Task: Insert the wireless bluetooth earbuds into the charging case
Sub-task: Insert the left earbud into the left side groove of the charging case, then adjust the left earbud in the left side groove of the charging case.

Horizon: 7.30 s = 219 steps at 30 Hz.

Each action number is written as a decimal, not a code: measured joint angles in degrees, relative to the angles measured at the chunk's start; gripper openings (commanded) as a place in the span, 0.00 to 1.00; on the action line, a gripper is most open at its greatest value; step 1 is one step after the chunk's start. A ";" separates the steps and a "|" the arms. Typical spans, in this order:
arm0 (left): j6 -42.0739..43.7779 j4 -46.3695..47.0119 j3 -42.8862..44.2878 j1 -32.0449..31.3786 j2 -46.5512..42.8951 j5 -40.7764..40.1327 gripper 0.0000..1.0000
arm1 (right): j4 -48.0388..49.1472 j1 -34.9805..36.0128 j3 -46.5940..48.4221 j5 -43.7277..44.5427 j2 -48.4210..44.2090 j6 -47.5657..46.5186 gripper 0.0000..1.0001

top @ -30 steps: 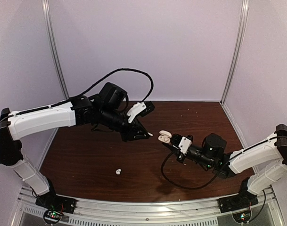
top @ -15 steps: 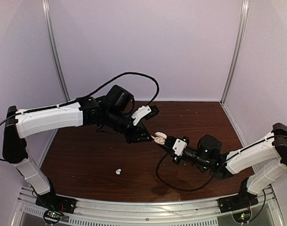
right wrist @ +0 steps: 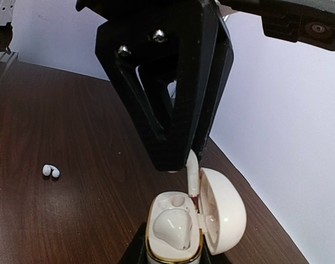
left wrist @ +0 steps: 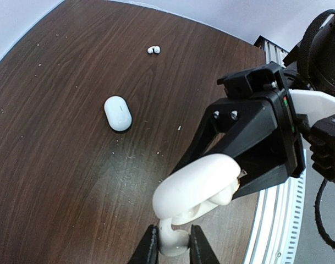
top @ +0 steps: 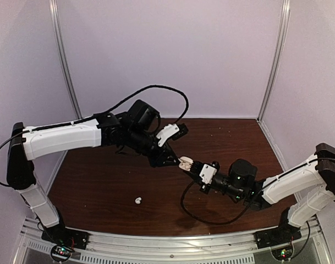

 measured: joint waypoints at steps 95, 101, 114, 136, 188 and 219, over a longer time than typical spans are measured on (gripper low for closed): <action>-12.11 -11.26 12.92 -0.92 9.77 -2.45 0.31 | 5.62 0.63 0.35 5.44 4.44 -0.50 0.00; -12.04 -11.37 13.07 -0.87 9.77 -2.40 0.38 | 7.48 0.70 -0.26 5.14 4.44 -0.44 0.00; -11.34 -11.63 13.07 -0.74 8.59 -1.92 0.45 | 11.23 0.68 -0.46 5.11 5.14 0.46 0.00; -9.60 -13.11 13.05 -0.76 3.78 -3.34 0.56 | 13.81 0.44 0.98 4.02 7.98 2.58 0.00; 2.45 30.10 -25.40 -1.25 -21.18 7.41 0.98 | -3.30 -3.93 1.86 -32.70 -8.81 24.15 0.00; 2.80 28.55 -21.75 -1.29 -16.65 6.38 0.98 | -1.20 -3.93 1.92 -33.64 -8.41 25.14 0.00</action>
